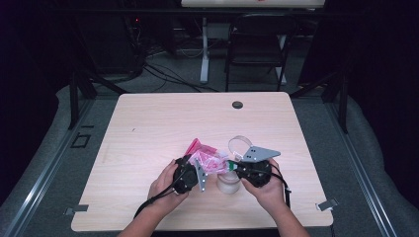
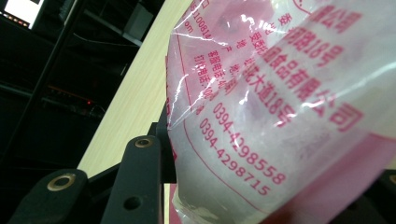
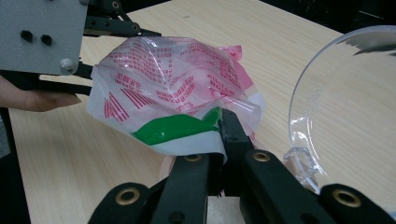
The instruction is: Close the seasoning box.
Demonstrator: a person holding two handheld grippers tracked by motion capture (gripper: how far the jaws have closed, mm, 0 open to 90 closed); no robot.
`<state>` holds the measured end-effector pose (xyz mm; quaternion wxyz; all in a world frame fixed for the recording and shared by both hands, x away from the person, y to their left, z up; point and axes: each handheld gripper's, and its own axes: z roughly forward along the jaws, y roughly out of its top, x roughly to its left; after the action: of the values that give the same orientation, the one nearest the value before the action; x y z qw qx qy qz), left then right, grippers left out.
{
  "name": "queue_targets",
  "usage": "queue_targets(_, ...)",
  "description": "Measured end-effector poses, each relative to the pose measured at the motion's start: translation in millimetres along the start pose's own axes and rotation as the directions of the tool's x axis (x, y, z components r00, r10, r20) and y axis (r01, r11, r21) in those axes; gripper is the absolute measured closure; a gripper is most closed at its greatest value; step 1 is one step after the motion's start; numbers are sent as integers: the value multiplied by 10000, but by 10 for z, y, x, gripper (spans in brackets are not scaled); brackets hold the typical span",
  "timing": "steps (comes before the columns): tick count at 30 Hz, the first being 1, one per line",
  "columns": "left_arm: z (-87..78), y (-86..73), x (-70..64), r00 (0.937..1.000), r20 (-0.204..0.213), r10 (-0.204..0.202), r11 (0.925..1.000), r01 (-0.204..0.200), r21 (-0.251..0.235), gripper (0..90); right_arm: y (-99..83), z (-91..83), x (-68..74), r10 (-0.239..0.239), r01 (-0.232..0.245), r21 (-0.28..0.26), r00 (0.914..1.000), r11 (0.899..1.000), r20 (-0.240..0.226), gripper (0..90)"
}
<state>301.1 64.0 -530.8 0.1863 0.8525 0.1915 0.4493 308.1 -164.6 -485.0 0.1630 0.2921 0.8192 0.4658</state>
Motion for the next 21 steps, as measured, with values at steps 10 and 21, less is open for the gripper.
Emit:
queue_targets(10,74,-85,-47,9915,694,-1104,9938,1113,-86,627,35,23,72,-436,434,130,9989,9990,155,900)
queue_targets(21,130,-198,-100,9629,1585,-2183,9753,2208,17,622,79,54,189,-943,939,191,9954,9954,170,900)
